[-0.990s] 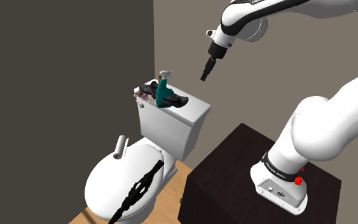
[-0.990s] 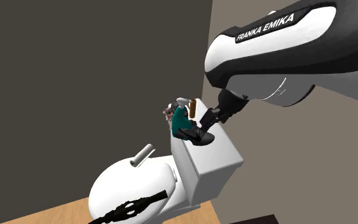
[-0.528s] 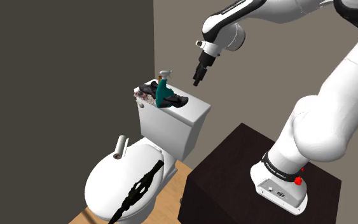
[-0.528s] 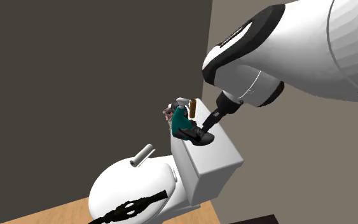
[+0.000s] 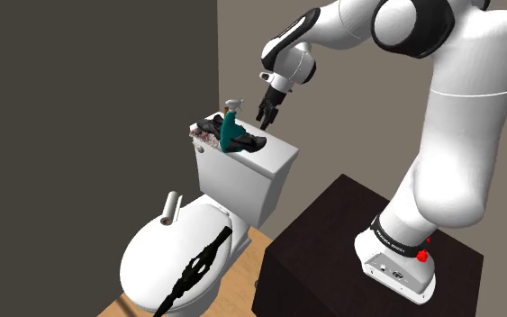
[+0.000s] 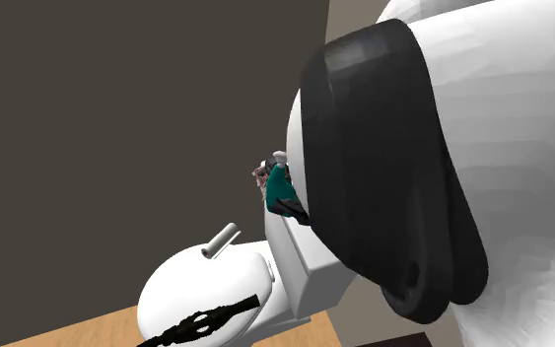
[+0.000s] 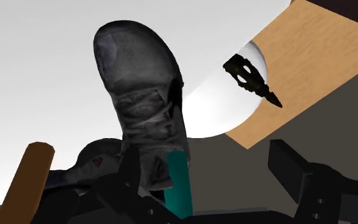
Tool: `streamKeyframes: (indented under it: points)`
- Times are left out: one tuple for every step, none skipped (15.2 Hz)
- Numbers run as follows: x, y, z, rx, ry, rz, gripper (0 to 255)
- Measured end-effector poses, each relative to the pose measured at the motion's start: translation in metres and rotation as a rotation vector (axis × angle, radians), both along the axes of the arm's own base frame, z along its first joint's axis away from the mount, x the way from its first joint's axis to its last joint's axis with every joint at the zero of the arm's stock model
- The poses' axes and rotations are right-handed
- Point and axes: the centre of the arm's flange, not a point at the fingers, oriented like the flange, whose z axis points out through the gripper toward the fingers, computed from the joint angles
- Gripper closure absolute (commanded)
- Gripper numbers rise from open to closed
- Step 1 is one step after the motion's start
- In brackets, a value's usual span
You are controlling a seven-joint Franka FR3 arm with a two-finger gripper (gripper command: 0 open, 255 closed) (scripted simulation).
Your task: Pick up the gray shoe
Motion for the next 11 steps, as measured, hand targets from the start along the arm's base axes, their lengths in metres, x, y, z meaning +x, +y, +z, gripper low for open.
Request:
streamKeyframes:
  points:
    - [0.009, 0.002, -0.014, 0.004, -0.007, 0.029, 0]
    - [0.019, 0.003, -0.021, 0.009, -0.014, 0.059, 0]
    - [0.028, 0.000, -0.026, 0.014, -0.021, 0.088, 0]
    - [0.039, -0.002, -0.035, 0.019, -0.029, 0.116, 0]
    - [0.044, -0.002, -0.043, 0.022, -0.032, 0.131, 0]
    - [0.047, -0.001, -0.051, 0.024, -0.034, 0.138, 0]
    - [0.049, -0.001, -0.056, 0.025, -0.035, 0.143, 0]
    - [0.051, 0.000, -0.061, 0.025, -0.036, 0.145, 0]
    - [0.051, 0.000, -0.066, 0.026, -0.036, 0.145, 0]
    - [0.050, 0.001, -0.072, 0.026, -0.036, 0.146, 0]
    - [0.050, 0.001, -0.077, 0.026, -0.036, 0.146, 0]
